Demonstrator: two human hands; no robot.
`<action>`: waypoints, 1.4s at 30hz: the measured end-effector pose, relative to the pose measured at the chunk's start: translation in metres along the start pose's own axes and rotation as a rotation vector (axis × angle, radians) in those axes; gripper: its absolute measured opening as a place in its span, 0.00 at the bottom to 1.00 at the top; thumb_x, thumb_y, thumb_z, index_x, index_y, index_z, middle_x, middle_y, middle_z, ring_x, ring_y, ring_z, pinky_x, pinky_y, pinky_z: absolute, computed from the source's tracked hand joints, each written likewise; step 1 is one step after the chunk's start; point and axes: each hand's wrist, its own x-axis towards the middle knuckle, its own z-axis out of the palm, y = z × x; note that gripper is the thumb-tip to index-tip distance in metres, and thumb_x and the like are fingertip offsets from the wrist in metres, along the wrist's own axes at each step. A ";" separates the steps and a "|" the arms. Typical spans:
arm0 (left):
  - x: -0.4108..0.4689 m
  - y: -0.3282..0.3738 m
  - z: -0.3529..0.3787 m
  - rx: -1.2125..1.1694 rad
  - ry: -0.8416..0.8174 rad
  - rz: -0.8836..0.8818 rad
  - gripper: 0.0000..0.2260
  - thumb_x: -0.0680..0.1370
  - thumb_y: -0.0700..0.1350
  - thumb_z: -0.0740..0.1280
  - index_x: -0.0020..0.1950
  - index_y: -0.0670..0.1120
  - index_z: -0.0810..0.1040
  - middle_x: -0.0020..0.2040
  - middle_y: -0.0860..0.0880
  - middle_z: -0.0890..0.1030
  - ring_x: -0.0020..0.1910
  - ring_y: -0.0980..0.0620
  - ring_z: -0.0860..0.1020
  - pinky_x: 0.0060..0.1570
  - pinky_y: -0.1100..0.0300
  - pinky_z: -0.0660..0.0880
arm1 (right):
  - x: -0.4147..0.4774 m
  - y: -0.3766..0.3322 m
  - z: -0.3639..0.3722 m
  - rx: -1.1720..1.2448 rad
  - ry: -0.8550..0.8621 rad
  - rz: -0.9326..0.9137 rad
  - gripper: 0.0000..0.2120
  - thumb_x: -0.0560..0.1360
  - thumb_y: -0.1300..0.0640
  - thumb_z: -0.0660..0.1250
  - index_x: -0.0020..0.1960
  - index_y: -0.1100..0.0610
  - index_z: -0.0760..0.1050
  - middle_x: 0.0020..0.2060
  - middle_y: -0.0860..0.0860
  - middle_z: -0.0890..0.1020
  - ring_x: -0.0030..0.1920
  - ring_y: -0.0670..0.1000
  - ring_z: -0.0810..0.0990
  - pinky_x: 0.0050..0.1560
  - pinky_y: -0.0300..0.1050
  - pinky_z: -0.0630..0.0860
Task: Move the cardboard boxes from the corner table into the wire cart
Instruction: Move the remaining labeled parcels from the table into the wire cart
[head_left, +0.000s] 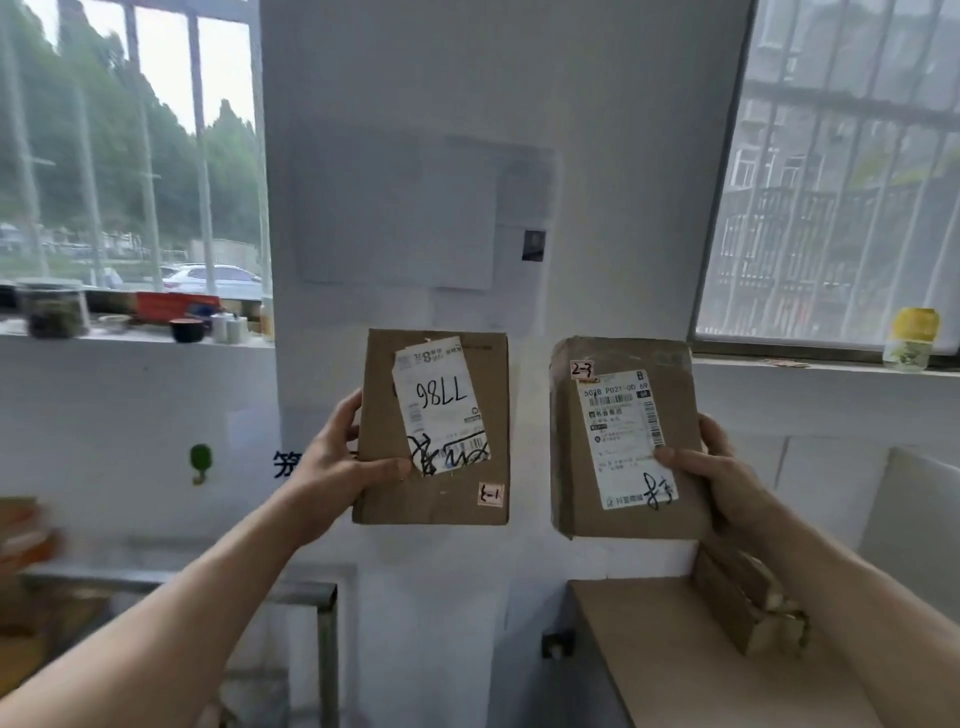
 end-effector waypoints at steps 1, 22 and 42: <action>-0.005 0.003 -0.009 0.003 0.013 -0.003 0.50 0.51 0.48 0.84 0.71 0.65 0.70 0.62 0.44 0.78 0.57 0.42 0.82 0.51 0.40 0.82 | 0.001 0.000 0.007 0.004 -0.006 -0.002 0.48 0.48 0.52 0.89 0.64 0.42 0.73 0.54 0.61 0.85 0.51 0.68 0.85 0.43 0.62 0.83; -0.036 0.022 -0.077 -0.029 0.166 0.032 0.50 0.55 0.42 0.82 0.74 0.61 0.67 0.65 0.44 0.77 0.57 0.42 0.82 0.45 0.48 0.83 | 0.029 -0.017 0.091 0.012 -0.173 -0.073 0.35 0.62 0.61 0.77 0.66 0.47 0.71 0.52 0.58 0.86 0.49 0.66 0.86 0.40 0.59 0.83; -0.090 0.035 -0.039 0.166 0.441 -0.002 0.51 0.53 0.47 0.83 0.74 0.61 0.66 0.64 0.47 0.77 0.56 0.43 0.82 0.49 0.45 0.83 | 0.091 0.014 0.089 0.038 -0.476 -0.023 0.36 0.58 0.56 0.82 0.64 0.43 0.74 0.53 0.59 0.86 0.50 0.66 0.86 0.43 0.62 0.83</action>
